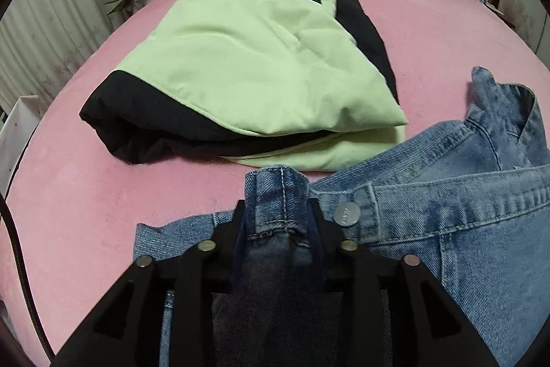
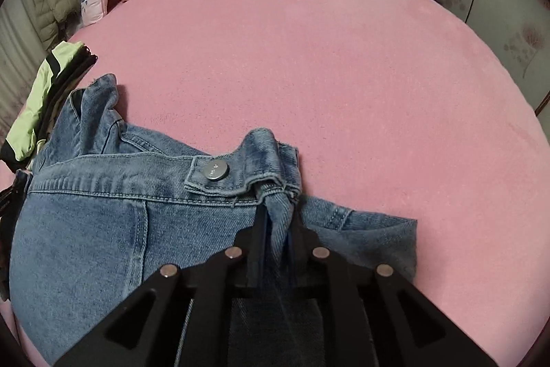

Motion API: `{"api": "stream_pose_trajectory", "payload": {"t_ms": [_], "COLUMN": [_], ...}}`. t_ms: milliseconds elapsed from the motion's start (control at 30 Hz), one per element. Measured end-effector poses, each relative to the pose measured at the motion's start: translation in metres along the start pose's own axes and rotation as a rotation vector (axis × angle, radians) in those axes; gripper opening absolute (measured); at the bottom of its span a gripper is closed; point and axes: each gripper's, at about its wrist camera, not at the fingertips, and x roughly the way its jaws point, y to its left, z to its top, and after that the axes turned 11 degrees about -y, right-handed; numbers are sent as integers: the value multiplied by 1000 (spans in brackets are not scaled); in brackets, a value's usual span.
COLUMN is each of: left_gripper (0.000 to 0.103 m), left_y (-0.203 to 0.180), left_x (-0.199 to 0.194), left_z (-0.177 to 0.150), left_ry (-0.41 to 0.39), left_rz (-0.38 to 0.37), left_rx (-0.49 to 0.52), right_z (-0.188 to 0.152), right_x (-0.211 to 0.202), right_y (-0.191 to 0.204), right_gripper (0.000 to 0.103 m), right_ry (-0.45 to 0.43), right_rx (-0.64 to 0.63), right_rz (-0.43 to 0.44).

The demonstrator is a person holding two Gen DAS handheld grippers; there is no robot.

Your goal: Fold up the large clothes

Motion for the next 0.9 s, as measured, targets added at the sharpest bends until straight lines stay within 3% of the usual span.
{"api": "stream_pose_trajectory", "payload": {"t_ms": [133, 233, 300, 367, 433, 533, 667, 733, 900], "left_gripper": [50, 52, 54, 65, 82, 83, 83, 83, 83], "left_y": [14, 16, 17, 15, 13, 8, -4, -9, -5], "left_x": [-3, -21, -47, -78, -112, -143, -167, -163, -146], "left_z": [7, 17, 24, 26, 22, 9, -29, -49, -91], "left_ry": [24, 24, -8, -41, -78, -97, -84, -53, -2], "left_rz": [-34, -29, -34, -37, -30, -30, 44, 93, 228], "left_rx": [-51, -31, -32, -37, -66, -109, -161, -138, -34], "right_z": [9, 16, 17, 16, 7, -12, -46, -61, -95], "right_x": [-14, -41, -63, -90, -113, -132, -139, -132, -114], "right_y": [8, 14, 17, 28, 46, 76, 129, 154, 151], "right_gripper": [15, 17, 23, 31, 36, 39, 39, 39, 39], "right_ry": [22, -11, -50, -93, -127, -116, -98, -83, -43], "right_rx": [-22, -21, 7, 42, 84, 112, 68, 21, -37], "right_rz": [-24, -44, -9, 20, 86, 143, 167, 153, 81]}}
